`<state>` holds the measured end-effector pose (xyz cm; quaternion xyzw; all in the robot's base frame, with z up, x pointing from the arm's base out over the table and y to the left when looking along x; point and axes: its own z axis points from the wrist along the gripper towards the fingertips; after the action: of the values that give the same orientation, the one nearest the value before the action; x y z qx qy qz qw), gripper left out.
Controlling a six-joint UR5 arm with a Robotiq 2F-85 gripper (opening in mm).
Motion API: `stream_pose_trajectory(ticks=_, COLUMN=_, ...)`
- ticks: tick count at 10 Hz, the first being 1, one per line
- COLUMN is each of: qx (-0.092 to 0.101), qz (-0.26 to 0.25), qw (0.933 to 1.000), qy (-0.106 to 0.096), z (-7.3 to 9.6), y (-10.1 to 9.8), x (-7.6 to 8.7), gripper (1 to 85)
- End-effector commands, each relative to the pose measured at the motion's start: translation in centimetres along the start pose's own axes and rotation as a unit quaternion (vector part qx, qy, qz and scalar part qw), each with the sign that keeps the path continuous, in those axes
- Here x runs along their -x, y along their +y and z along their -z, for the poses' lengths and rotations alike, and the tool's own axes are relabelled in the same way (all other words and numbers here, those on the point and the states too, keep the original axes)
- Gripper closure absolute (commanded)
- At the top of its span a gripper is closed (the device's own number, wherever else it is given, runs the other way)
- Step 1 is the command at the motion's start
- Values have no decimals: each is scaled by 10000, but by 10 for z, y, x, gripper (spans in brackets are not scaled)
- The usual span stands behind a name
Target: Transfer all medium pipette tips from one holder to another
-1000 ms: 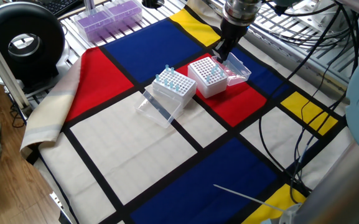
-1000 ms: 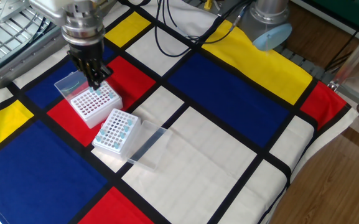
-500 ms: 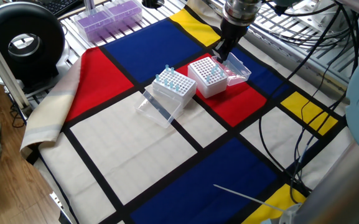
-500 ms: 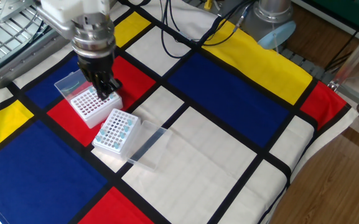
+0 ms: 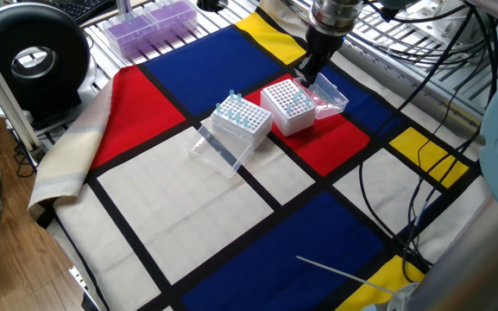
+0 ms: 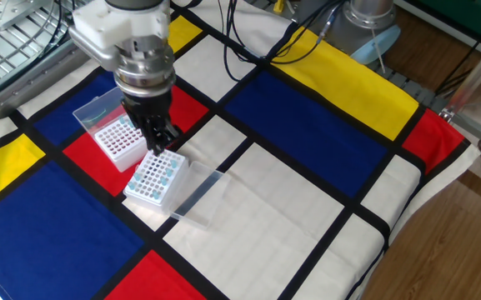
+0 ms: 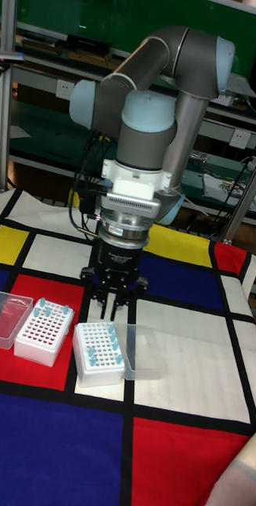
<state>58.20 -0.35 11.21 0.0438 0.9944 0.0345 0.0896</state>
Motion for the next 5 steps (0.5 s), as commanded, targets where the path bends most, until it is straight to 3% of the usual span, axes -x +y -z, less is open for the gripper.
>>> stream_pose_trajectory(ticks=1, qx=175, qz=-53, qw=9998, qy=-65, z=-5, y=21, x=2, gripper=620)
stream_pose_trajectory(ticks=5, qx=200, qz=-49, qw=9996, qy=-187, z=-19, y=25, x=3, gripper=617)
